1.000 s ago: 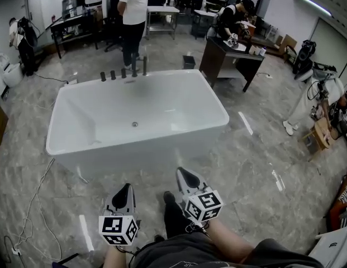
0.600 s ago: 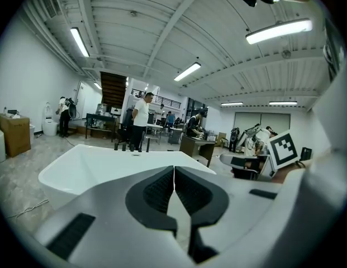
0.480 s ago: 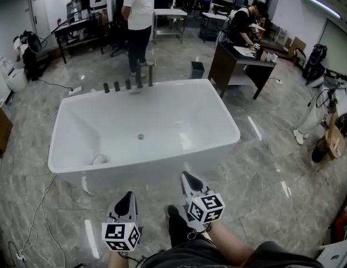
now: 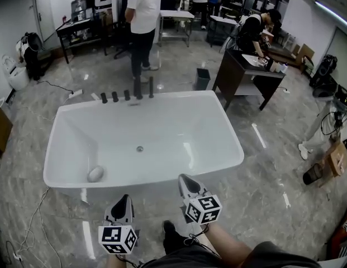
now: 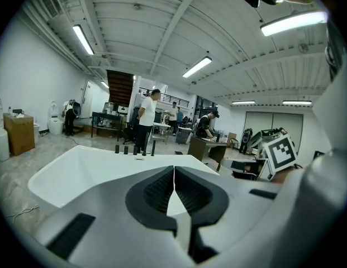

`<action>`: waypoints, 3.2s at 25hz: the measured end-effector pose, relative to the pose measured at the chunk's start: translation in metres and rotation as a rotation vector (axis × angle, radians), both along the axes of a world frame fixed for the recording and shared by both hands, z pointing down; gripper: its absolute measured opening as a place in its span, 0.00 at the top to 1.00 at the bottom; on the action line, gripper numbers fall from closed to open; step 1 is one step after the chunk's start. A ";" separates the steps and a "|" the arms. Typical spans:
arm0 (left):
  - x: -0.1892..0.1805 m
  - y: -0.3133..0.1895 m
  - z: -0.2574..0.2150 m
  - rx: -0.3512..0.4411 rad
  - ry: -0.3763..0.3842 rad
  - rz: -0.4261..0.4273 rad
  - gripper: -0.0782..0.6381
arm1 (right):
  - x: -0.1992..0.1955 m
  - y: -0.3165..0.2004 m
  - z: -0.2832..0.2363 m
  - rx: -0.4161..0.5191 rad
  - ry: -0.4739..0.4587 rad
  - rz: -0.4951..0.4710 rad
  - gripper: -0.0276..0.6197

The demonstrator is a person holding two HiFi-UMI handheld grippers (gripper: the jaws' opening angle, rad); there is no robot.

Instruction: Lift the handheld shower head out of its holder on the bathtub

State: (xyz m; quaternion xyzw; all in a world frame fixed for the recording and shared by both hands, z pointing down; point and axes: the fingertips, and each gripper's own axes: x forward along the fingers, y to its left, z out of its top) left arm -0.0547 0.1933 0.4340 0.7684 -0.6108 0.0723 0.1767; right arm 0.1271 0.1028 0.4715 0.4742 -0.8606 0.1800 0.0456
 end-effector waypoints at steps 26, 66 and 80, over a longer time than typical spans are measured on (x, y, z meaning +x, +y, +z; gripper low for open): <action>-0.019 -0.152 -0.020 0.052 0.032 0.072 0.87 | -0.004 -0.130 -0.004 -0.018 0.021 0.060 0.91; -0.100 -0.345 0.032 -0.034 0.081 0.086 0.87 | -0.067 -0.338 0.037 -0.088 0.097 0.128 0.91; -0.074 -0.467 0.050 -0.048 0.050 0.010 0.87 | -0.047 -0.483 0.065 -0.078 0.093 0.056 0.91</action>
